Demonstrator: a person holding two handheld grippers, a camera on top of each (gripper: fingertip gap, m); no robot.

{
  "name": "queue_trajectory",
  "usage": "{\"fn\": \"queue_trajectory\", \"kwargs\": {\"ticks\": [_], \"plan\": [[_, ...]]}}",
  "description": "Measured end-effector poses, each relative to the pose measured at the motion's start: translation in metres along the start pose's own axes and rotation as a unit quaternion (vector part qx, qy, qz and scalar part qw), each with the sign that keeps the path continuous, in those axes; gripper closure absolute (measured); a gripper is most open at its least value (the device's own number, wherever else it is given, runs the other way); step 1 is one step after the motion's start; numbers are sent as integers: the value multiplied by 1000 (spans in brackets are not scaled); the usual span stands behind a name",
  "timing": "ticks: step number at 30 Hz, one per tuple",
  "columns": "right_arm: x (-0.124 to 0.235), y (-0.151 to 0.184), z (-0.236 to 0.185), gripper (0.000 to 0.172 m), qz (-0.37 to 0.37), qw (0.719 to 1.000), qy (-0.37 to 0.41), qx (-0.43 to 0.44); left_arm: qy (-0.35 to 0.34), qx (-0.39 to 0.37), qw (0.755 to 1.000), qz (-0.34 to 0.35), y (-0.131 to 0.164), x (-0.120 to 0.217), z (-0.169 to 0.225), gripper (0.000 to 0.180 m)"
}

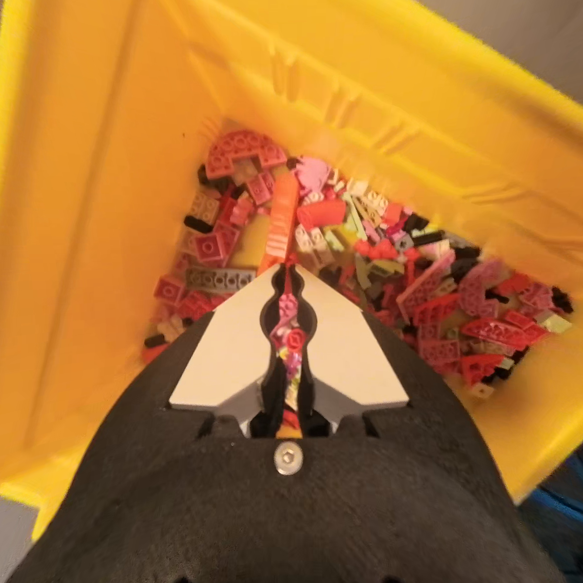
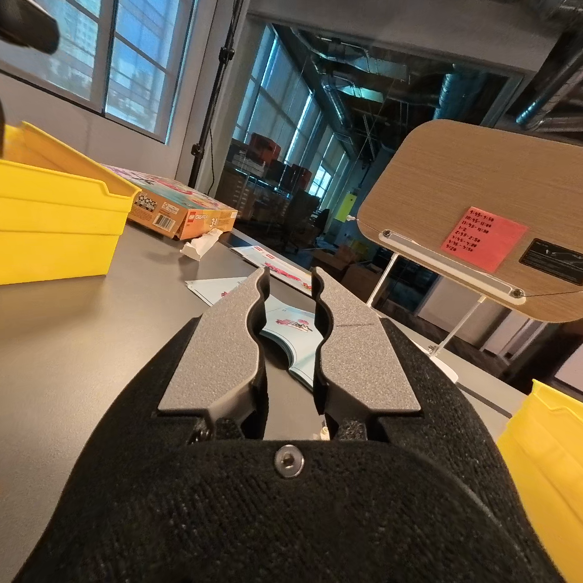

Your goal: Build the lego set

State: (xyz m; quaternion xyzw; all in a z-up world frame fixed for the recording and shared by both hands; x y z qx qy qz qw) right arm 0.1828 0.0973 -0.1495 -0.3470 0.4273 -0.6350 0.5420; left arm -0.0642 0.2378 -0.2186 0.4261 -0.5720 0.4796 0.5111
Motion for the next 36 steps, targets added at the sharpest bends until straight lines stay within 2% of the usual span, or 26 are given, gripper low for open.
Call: {"fn": "queue_trajectory", "kwargs": {"ticks": [4, 6, 7, 8, 10, 12, 15, 18, 21, 24, 25, 27, 28, 30, 31, 34, 36], "plan": [[0, -1, 0, 147, 2, 1000, 0, -3, -10, 21, 998, -59, 29, 8, 2, 179], [0, -1, 1, 147, 3, 1000, 0, -5, -43, 25, 995, -86, 38, 12, -2, 174], [1, -1, 1, 147, 3, 1000, 0, -7, -54, 23, 995, -75, 35, 15, -2, 162], [1, -1, 2, 147, 4, 1000, -1, -8, -40, 18, 998, -45, 26, 17, 4, 157], [1, -1, 2, 147, 4, 1000, -1, -10, 22, 7, 999, 35, 0, 22, 24, 152], [1, -1, 2, 147, 4, 1000, -1, -12, 33, -12, 997, 71, -19, 22, 32, 147], [2, -1, 3, 147, 6, 1000, -1, -13, -8, -62, 996, 67, -33, 10, 31, 146], [2, -1, 3, 147, 7, 1000, 0, -14, -17, -75, 996, 52, -39, -2, 31, 148], [2, -1, 3, 147, 6, 1000, 0, -12, -27, -70, 997, 26, -36, -11, 25, 160], [2, -1, 3, 147, 6, 1000, 2, -11, -57, -58, 997, -17, -22, -14, 12, 180], [1, -1, 3, 148, 5, 1000, 3, -11, -73, -55, 995, -38, -15, -14, 7, 180], [1, -1, 4, 148, 6, 1000, 6, -12, -86, -49, 993, -69, -4, -13, 1, 180], [2, -1, 4, 148, 6, 1000, 6, -12, -84, -45, 994, -56, -6, -11, 0, 178], [2, -1, 5, 147, 8, 1000, 6, -13, -37, -46, 998, 4, -22, -6, 10, 145], [2, -2, 5, 147, 9, 1000, 6, -13, -14, -47, 998, 32, -31, -3, 14, 141], [2, -2, 4, 147, 11, 1000, 4, -12, -5, -73, 996, 45, -44, -5, 16, 140], [3, -2, 4, 147, 12, 1000, 4, -13, 1, -79, 996, 29, -47, -12, 15, 150]]}}
Point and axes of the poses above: each gripper's, where its closed fingertips meet, x back along the fingers, y out of its underside, z = x × y across the jaws, the point moved 3 cm from there along x, back along the fingers, and after that the axes turned 11 degrees about -z, right-handed, at the moved point
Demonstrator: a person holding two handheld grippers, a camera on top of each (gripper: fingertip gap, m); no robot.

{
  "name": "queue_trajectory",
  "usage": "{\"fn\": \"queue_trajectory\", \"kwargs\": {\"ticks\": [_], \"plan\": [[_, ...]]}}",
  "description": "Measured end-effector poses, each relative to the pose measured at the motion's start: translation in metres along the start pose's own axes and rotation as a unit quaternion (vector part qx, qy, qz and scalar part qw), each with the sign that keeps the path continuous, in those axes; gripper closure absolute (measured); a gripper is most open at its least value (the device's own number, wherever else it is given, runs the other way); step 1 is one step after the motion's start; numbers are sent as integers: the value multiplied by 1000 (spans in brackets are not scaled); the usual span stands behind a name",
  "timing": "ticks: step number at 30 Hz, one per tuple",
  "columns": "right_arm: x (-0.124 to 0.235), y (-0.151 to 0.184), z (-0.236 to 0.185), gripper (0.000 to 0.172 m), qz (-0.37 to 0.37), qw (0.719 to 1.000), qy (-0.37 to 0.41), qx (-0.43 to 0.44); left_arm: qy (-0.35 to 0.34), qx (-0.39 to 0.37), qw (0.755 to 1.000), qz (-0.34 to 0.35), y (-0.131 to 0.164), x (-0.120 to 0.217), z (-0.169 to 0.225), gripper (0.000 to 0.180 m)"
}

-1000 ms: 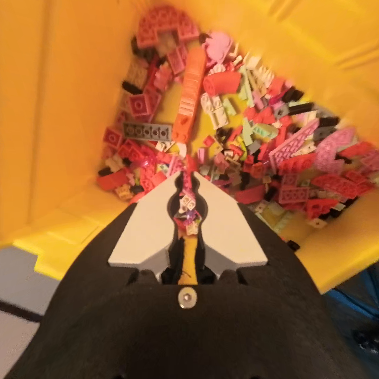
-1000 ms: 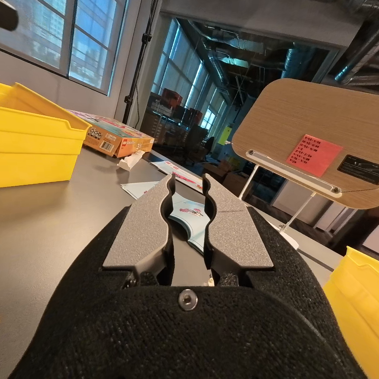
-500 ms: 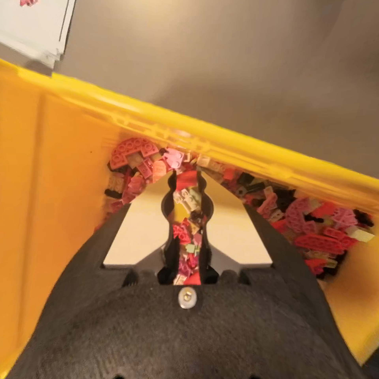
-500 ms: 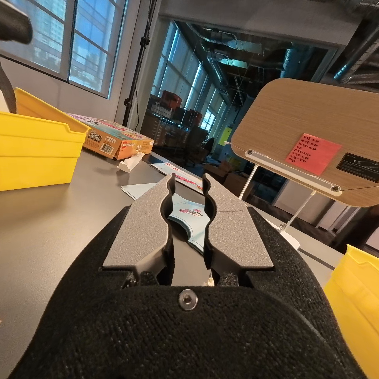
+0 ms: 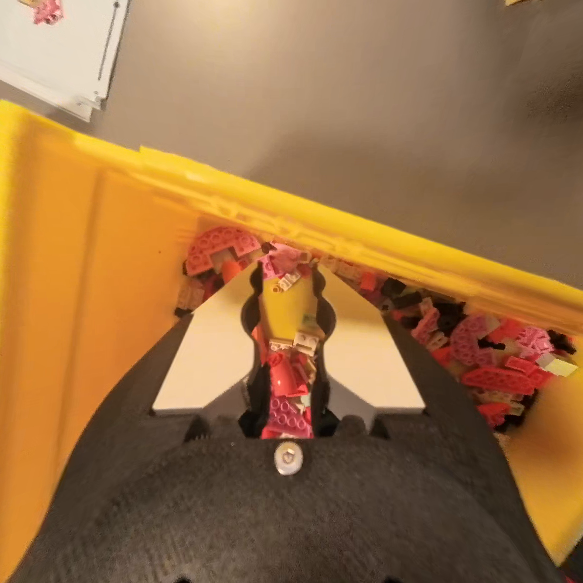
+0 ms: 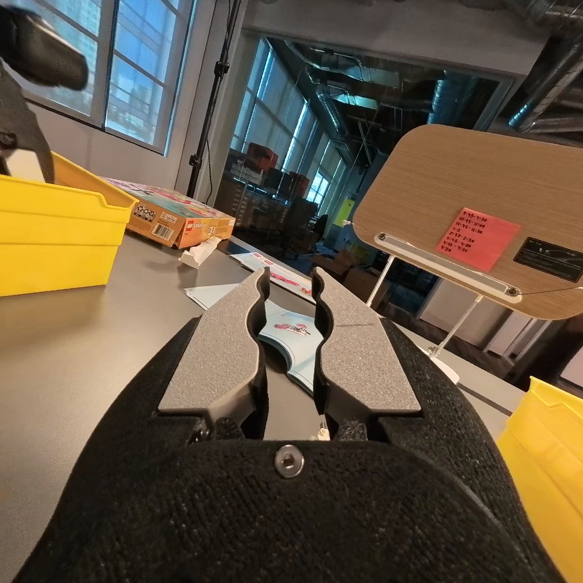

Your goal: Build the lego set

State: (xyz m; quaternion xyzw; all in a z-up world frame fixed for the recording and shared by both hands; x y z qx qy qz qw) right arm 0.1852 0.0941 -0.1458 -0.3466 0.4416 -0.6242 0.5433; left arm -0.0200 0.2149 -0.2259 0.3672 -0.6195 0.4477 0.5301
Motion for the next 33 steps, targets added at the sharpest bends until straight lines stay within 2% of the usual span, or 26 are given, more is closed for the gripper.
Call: {"fn": "queue_trajectory", "kwargs": {"ticks": [4, 8, 13, 15, 17, 22, 26, 29, 33], "plan": [[0, 0, 1, 147, 0, 1000, 0, -3, 3, 5, 1000, -7, 3, 0, -5, 173], [0, 0, 0, 147, 1, 1000, -1, -1, -3, 47, 999, -8, 17, 15, -14, 173], [0, 0, 1, 147, 2, 1000, 3, 1, -17, 96, 994, -52, 42, 22, -21, 173], [1, -1, 1, 147, 4, 1000, 5, 1, -15, 98, 994, -52, 45, 20, -19, 151], [1, -1, 3, 147, 6, 1000, 8, 1, -17, 108, 993, -41, 45, 21, -18, 140], [2, -1, 9, 146, 12, 1000, 23, -5, -46, 151, 987, 23, 44, 45, -11, 134], [5, -1, 19, 145, 16, 999, 42, -18, -90, 195, 974, 71, 54, 64, 5, 126], [7, -2, 24, 144, 23, 998, 46, -33, -111, 244, 955, 131, 61, 74, 20, 116], [8, -3, 24, 142, 30, 998, 47, -34, -136, 318, 912, 220, 73, 87, 34, 106]]}}
Point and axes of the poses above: each gripper's, where its closed fingertips meet, x back along the fingers, y out of its underside, z = x × y across the jaws, the point moved 3 cm from there along x, back along the fingers, and after that the axes turned 11 degrees about -z, right-handed, at the moved point
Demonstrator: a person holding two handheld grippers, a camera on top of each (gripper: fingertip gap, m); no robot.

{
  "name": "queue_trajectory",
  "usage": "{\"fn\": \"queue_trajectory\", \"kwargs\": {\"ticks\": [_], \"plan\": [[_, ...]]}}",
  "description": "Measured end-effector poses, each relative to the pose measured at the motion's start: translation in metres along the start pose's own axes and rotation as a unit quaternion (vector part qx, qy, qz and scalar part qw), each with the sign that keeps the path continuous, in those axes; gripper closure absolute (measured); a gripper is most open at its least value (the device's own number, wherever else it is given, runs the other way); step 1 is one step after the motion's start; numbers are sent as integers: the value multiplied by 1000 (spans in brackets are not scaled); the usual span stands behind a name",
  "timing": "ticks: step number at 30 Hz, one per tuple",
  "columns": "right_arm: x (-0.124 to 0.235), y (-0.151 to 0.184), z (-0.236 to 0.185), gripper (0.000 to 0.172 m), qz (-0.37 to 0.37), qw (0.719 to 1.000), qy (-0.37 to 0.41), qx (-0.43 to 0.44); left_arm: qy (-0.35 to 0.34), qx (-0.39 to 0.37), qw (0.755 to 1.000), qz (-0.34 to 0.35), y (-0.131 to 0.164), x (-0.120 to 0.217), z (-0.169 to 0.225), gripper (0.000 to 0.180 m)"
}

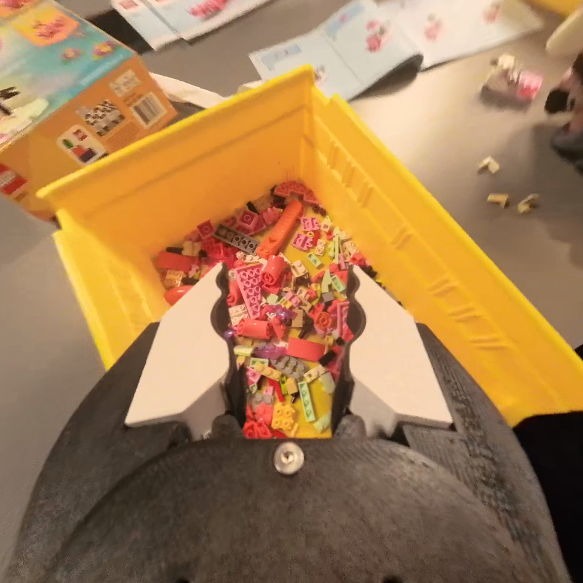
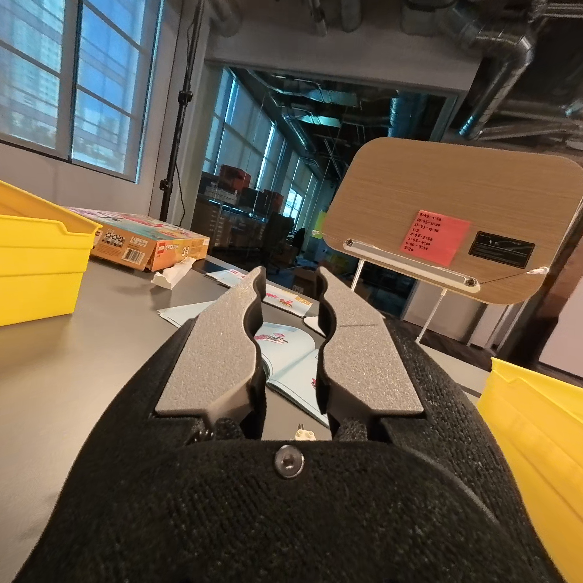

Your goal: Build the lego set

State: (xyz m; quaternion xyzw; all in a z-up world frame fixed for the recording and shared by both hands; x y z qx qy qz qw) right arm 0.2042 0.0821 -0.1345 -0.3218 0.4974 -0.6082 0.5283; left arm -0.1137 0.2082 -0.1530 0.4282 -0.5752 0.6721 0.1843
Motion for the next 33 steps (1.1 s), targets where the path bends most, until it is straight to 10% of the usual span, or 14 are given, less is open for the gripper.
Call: {"fn": "queue_trajectory", "kwargs": {"ticks": [5, 15, 33], "plan": [[0, -1, 0, 141, 7, 1000, -9, -15, -107, 96, 988, 54, 15, 41, -18, 110], [-19, -8, -28, 141, 49, 989, -140, -17, -93, 177, 971, 130, 37, 88, -18, 113], [-8, -16, -36, 142, 83, 972, -213, -50, 5, -57, 979, -196, 6, -5, -28, 130]]}}
Point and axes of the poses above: each gripper's, where its closed fingertips meet, x back along the fingers, y out of its underside, z = x × y across the jaws, the point moved 3 cm from there along x, back along the fingers, and after that the axes turned 11 degrees about -z, right-handed, at the moved point
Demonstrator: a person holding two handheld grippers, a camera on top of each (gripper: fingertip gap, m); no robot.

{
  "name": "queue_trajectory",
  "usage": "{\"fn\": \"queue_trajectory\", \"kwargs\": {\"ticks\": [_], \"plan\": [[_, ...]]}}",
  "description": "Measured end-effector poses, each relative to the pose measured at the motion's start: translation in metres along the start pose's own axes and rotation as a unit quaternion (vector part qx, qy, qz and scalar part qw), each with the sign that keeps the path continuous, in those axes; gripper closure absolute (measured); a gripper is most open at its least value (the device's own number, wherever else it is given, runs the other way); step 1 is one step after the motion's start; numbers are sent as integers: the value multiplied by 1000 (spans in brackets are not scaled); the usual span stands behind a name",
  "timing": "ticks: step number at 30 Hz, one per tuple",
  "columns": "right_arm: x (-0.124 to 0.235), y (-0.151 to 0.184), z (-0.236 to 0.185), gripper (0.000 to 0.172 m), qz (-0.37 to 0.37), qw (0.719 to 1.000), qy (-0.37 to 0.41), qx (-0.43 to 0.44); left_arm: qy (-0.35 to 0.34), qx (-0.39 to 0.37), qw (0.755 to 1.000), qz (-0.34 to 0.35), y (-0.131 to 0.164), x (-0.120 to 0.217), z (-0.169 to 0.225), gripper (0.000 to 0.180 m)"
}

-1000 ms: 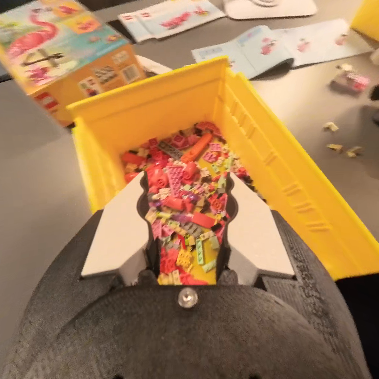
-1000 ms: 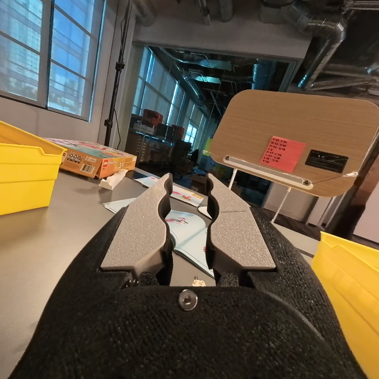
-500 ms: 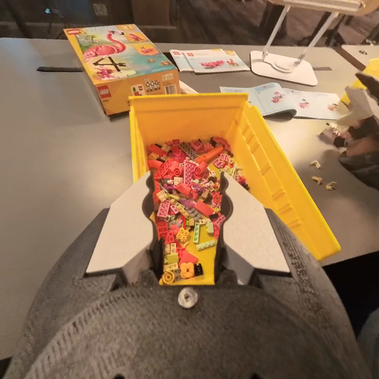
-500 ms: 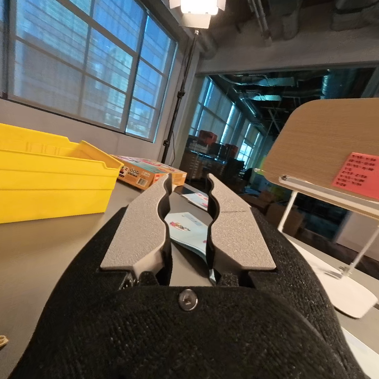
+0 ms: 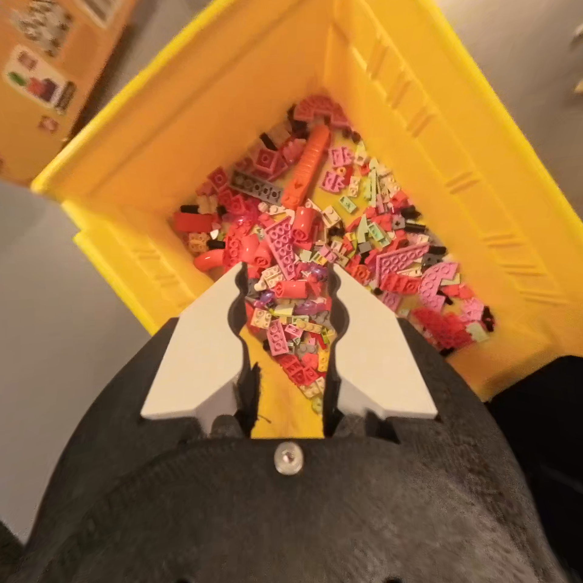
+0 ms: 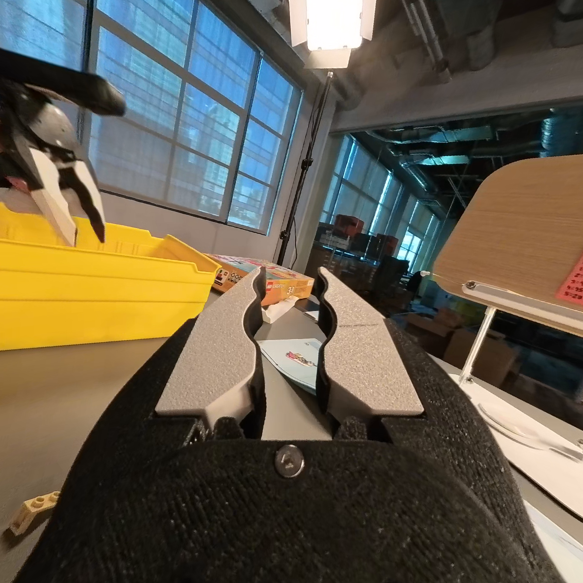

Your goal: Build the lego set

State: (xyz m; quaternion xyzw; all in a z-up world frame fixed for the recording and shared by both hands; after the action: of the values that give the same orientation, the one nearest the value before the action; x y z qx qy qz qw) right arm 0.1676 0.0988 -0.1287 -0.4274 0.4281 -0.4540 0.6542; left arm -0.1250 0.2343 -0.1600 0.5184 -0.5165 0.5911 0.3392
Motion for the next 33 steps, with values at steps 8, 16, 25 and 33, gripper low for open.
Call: {"fn": "queue_trajectory", "kwargs": {"ticks": [8, 16, 25, 33], "plan": [[2, -1, -3, 143, 2, 1000, -14, -5, -15, -73, 984, -161, -1, -47, -9, 135], [1, 0, 0, 143, 3, 1000, -13, -24, -8, -90, 963, -254, -1, -66, -9, 160], [1, 1, 2, 144, 2, 1000, -12, -27, -44, -74, 980, -179, -46, -67, -25, 162], [2, 3, 7, 144, -4, 1000, 4, -20, -41, -76, 989, -117, -48, -38, -19, 123]]}}
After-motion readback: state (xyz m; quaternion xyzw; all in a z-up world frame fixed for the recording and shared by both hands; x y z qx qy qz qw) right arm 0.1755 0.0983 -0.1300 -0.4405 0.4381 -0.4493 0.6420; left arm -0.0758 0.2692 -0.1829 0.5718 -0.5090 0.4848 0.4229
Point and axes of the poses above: each gripper's, where its closed fingertips meet, x back along the fingers, y out of its underside, z = x × y across the jaws, the point moved 3 cm from there along x, back along the fingers, and after that the axes turned 11 degrees about -z, right-handed, at the moved point
